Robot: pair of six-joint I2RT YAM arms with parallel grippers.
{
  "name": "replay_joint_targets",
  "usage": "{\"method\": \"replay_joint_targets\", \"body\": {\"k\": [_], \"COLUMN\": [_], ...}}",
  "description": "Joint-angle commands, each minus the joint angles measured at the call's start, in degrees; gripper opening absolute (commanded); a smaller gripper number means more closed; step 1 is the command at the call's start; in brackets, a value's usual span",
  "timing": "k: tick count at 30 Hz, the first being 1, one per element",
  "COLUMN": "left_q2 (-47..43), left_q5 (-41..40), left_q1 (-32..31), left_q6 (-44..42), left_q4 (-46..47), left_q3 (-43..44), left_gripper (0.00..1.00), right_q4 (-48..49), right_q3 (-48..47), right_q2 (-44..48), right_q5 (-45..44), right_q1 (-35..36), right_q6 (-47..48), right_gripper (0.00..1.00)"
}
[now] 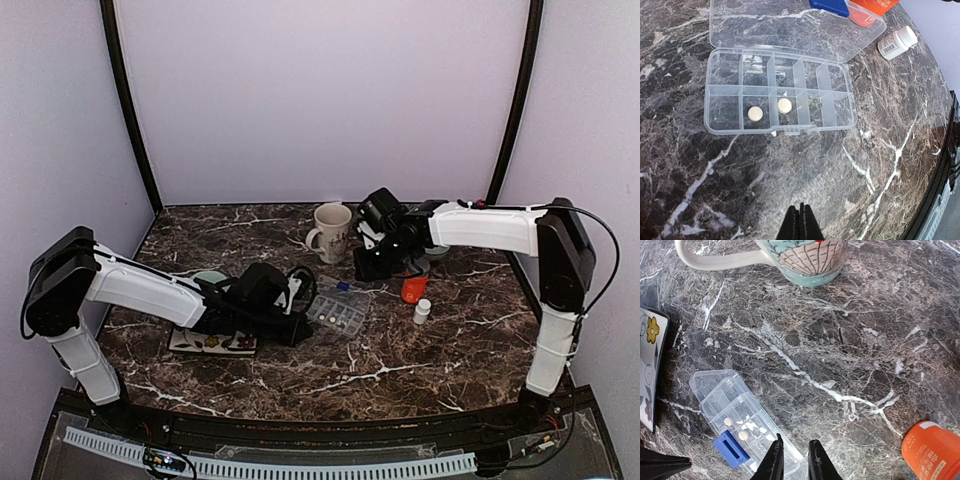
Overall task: Sort the pills into containers
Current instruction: Close the lid of the pill container.
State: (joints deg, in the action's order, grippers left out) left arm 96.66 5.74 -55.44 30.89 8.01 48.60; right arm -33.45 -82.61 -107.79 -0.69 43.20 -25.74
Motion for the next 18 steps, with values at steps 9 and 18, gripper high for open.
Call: {"method": "replay_joint_targets", "body": {"k": [9,18], "left_q2": [7.4,10.6], "left_q5": [1.5,0.8], "left_q1": [1.4,2.1], "left_q6": [2.1,2.2], "left_q4": [2.1,1.2], "left_q3": [5.3,7.0], "left_gripper": [0.0,0.0], "right_q4": [1.3,1.0], "right_q3": [-2.5,-2.4], "right_q2": [-1.2,-2.1], "right_q5": [1.7,2.3], "right_q1": [1.5,2.2], "right_q6": [0.4,0.3], "right_gripper": [0.17,0.16]}}
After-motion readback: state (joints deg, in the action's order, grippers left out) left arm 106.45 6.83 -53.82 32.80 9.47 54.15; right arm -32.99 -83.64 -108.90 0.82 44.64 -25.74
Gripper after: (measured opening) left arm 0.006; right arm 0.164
